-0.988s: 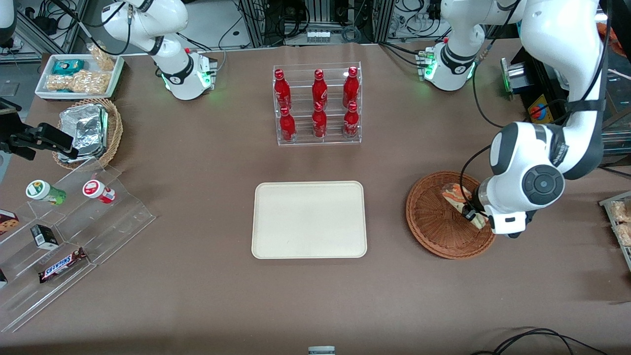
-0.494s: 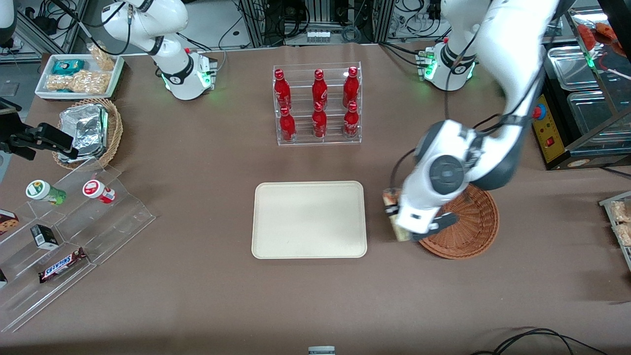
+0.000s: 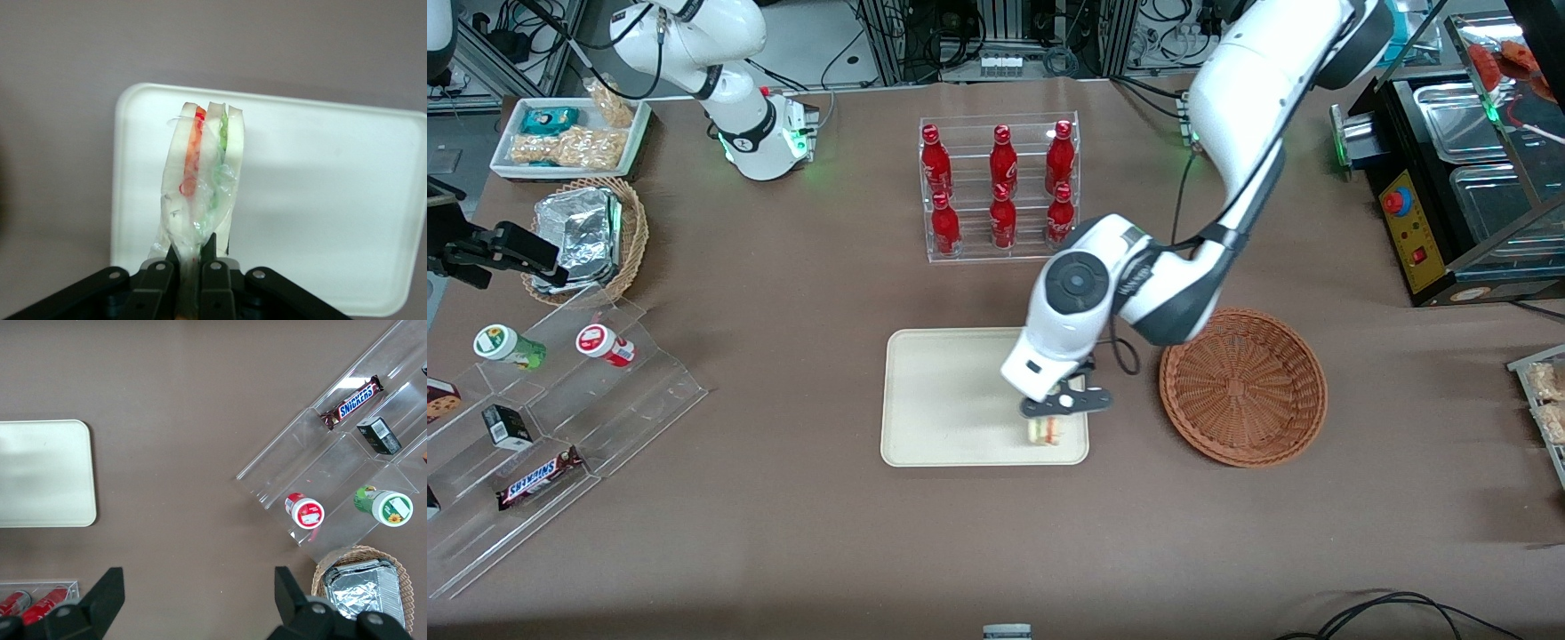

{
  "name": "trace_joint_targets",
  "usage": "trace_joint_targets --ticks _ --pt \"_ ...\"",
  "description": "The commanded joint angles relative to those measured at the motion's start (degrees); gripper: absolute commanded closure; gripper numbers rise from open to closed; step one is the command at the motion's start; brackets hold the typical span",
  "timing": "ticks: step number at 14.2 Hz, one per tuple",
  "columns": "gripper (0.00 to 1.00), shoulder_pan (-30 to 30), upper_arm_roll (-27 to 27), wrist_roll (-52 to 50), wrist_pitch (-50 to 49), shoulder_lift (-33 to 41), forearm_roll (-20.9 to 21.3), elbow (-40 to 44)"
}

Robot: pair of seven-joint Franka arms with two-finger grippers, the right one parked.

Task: Place sandwich from basket to tray
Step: 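Lift the sandwich and carry it over the cream tray, then lower the sandwich onto the tray and open the left gripper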

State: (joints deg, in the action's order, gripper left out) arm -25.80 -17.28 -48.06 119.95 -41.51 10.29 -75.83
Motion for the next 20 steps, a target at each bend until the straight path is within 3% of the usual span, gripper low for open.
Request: trace_joint_targets --ticks 1,4,9,10,11,12,15,18,20 --pt "0.96 -3.45 0.41 0.42 1.78 -5.14 0.78 5.5" --pt "0.95 -5.48 0.41 -2.12 2.22 -11.04 0.52 11.92" --pt "0.9 -5.48 0.32 -5.63 6.35 -14.39 0.34 12.28" --pt "0.74 -5.48 0.32 -7.73 6.35 -14.22 0.34 12.2" --pt "0.17 -5.57 0.32 -9.58 6.26 -14.13 0.34 12.11" --pt "0.0 -5.49 0.32 -10.47 6.35 -13.95 0.51 11.93" --pt "0.0 -5.57 0.32 -11.61 2.86 -9.58 0.43 11.41" --pt "0.0 -4.96 0.58 -10.05 -12.23 0.95 1.3 8.08" --pt "0.0 -2.52 1.2 -6.37 -15.44 8.86 1.31 1.86"
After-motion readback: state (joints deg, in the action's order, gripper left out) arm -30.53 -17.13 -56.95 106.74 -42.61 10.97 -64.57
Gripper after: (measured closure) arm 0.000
